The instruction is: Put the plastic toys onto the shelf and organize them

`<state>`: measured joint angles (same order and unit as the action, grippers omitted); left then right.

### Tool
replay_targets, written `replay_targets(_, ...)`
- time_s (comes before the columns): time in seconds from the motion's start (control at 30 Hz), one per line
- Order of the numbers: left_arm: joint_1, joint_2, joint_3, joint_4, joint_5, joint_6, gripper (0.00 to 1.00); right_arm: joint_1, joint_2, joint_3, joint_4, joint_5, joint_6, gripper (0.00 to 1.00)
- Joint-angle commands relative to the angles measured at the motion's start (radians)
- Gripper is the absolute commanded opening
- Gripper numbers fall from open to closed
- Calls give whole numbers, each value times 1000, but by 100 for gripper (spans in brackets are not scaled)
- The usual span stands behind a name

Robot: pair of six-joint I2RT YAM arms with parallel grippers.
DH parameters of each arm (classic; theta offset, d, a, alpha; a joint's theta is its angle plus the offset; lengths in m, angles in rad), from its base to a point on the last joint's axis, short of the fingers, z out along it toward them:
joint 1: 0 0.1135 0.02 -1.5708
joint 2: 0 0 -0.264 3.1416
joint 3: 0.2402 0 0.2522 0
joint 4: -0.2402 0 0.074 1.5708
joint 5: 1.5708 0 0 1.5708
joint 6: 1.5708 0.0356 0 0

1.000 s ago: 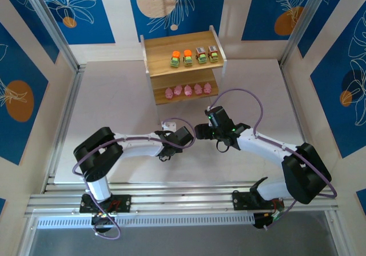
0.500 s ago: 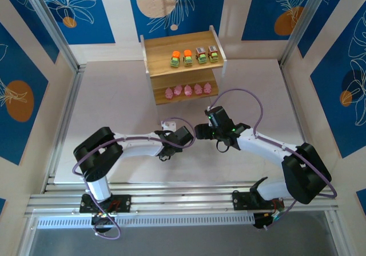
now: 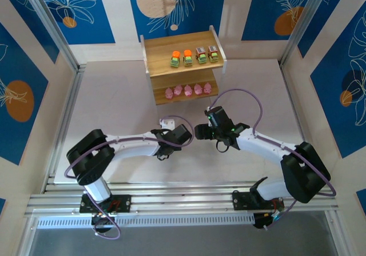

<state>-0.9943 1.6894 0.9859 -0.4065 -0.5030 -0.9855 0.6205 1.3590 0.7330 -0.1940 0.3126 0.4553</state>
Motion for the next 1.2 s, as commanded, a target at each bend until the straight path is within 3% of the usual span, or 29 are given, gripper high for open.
replay_targets(0.0,-10,-43,38,-62,-37,23,28,-1,10,24,2,-18,6,74)
replay_targets(0.3,-26,-122,79,-143,-78,52,27,1,15,25,4,-22,6,74)
replay_targets(1.17,-37,-250,404,-374,-207,245,27,0,-11,19,-3,-13,6,74)
